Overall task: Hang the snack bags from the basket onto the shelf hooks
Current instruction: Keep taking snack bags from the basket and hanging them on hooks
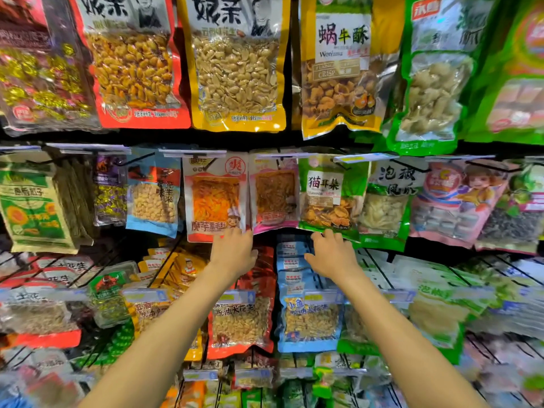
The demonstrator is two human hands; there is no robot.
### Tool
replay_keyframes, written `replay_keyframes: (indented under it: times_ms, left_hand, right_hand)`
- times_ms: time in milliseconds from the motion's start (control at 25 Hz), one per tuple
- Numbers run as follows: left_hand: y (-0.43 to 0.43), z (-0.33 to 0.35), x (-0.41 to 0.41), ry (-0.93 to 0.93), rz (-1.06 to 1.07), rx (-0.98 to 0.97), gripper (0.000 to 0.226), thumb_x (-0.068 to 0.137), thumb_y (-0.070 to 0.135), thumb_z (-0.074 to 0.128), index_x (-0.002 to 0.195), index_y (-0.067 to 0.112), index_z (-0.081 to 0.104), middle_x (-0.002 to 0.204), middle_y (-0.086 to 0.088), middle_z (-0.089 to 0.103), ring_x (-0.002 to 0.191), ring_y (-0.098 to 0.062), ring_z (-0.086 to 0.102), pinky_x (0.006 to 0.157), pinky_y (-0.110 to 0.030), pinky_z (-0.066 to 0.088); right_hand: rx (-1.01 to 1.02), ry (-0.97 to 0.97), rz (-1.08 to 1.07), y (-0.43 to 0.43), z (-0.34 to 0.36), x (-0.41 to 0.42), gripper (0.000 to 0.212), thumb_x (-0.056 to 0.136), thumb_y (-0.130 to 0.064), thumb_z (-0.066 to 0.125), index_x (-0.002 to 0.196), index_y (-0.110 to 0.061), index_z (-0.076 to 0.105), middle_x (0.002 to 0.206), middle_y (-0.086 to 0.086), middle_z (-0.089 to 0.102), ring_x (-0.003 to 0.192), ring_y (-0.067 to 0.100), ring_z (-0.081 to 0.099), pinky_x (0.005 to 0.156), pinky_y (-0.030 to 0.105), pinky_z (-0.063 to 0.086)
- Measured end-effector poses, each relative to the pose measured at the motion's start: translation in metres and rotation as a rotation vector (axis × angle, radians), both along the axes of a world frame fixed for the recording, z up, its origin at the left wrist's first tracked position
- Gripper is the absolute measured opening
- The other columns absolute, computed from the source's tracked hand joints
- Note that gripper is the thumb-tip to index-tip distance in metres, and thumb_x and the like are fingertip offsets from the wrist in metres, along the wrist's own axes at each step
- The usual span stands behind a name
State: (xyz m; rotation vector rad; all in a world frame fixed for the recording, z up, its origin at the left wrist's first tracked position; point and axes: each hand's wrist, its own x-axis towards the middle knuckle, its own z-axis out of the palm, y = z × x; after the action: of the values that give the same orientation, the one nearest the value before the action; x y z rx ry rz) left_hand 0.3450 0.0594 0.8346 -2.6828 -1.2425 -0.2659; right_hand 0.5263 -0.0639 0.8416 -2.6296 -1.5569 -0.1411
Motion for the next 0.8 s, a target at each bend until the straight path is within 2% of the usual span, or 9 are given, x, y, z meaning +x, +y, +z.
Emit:
replay_keyframes:
  times_ms: [200,360,560,680,800]
  left_hand:
    - [-0.021,0.004,0.026,-0.001,-0.044,-0.011,0.045,0.098,0.042,0.047,0.131,0.012,0.05,0.126,-0.012,0.057,0.123,-0.036,0.048,0.099,-0.048,0.041]
    - [-0.027,0.013,0.055,-0.049,-0.048,-0.02,0.041,0.098,0.042,0.047,0.127,0.013,0.051,0.121,-0.011,0.06,0.118,-0.033,0.051,0.092,-0.046,0.046]
    - [-0.024,0.026,0.101,-0.055,0.007,0.001,0.04,0.099,0.043,0.045,0.118,0.01,0.058,0.115,-0.012,0.06,0.119,-0.034,0.049,0.091,-0.045,0.044]
    - [-0.015,0.028,0.13,-0.059,0.052,-0.009,0.045,0.098,0.044,0.042,0.133,0.016,0.047,0.125,-0.008,0.055,0.122,-0.032,0.047,0.094,-0.042,0.043]
    - [-0.004,0.015,0.149,-0.105,0.097,-0.048,0.042,0.097,0.046,0.04,0.128,0.017,0.045,0.123,-0.006,0.056,0.119,-0.03,0.049,0.093,-0.04,0.043]
  right_hand:
    - [0.083,-0.014,-0.016,-0.023,0.006,0.022,0.052,0.098,-0.044,0.05,0.137,-0.011,0.043,0.141,0.015,0.042,0.13,0.036,0.041,0.1,0.048,0.043]
    - [0.171,0.002,-0.042,-0.03,0.011,0.051,0.052,0.098,-0.041,0.05,0.14,-0.011,0.042,0.14,0.015,0.045,0.129,0.035,0.042,0.098,0.046,0.044]
    - [0.185,0.001,0.009,-0.028,0.018,0.093,0.039,0.095,-0.04,0.054,0.121,-0.01,0.055,0.124,0.013,0.057,0.12,0.033,0.049,0.093,0.043,0.046]
    - [0.205,-0.051,0.063,-0.025,0.022,0.117,0.033,0.095,-0.037,0.053,0.114,-0.01,0.059,0.115,0.013,0.062,0.112,0.032,0.054,0.086,0.039,0.047]
    - [0.211,-0.053,0.084,-0.023,0.023,0.143,0.026,0.096,-0.034,0.051,0.103,-0.012,0.062,0.106,0.011,0.065,0.103,0.031,0.061,0.081,0.036,0.045]
